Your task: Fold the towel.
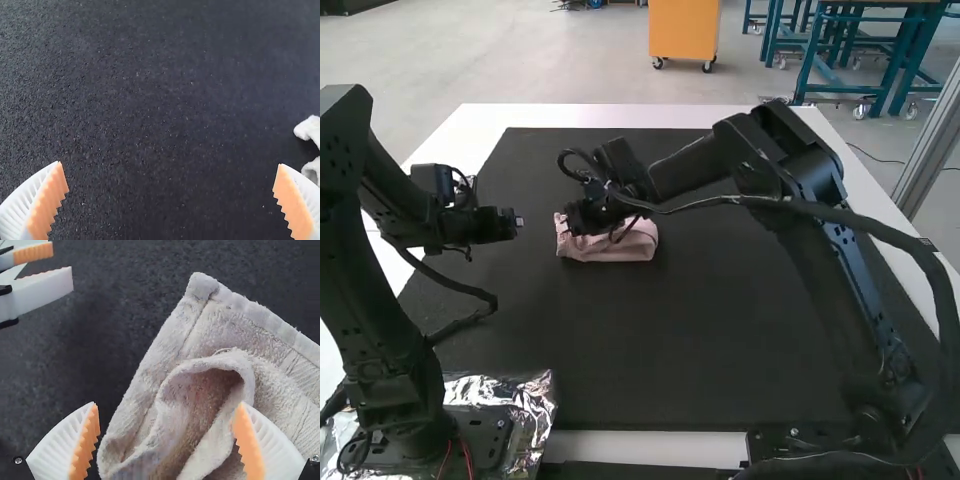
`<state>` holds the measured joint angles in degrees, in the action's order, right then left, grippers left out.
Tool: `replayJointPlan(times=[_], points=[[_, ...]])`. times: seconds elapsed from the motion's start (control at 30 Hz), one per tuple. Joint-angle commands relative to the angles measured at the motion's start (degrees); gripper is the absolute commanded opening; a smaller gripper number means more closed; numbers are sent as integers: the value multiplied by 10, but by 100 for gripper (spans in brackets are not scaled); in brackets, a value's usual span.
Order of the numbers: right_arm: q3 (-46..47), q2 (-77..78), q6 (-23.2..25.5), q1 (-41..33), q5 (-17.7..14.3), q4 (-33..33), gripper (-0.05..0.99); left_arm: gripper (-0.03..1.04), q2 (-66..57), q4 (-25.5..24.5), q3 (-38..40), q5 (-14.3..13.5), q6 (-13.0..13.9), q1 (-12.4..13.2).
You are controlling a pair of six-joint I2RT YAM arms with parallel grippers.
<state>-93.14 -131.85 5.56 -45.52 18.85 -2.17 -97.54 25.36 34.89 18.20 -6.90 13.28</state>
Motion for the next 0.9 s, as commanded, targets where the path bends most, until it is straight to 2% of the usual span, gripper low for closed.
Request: replayJointPlan(times=[0.0, 0.17, 0.2, 0.23, 0.3, 0.5, 0.63, 0.87], points=[[-23, 51, 5, -6, 19, 5, 67, 97, 18, 9, -3, -1, 7, 5], [-18, 107, 2, -4, 12, 7, 65, 97, 24, 12, -3, -1, 3, 4], [-11, 114, -1, -4, 15, 7, 55, 97, 26, 13, -3, -1, 3, 3], [0, 122, -1, -3, 19, 7, 38, 97, 28, 13, -3, -1, 2, 3], [30, 135, -6, 7, 20, -3, -3, 97, 31, 14, -3, -1, 1, 3], [126, 136, -8, 36, 21, -80, -2, 97, 47, 13, -2, -4, 0, 3], [177, 121, 17, 45, 19, -158, -2, 97, 64, 10, -4, -4, 0, 3], [202, 72, 17, 50, 19, -204, -2, 97, 67, 9, -2, -4, 0, 3]])
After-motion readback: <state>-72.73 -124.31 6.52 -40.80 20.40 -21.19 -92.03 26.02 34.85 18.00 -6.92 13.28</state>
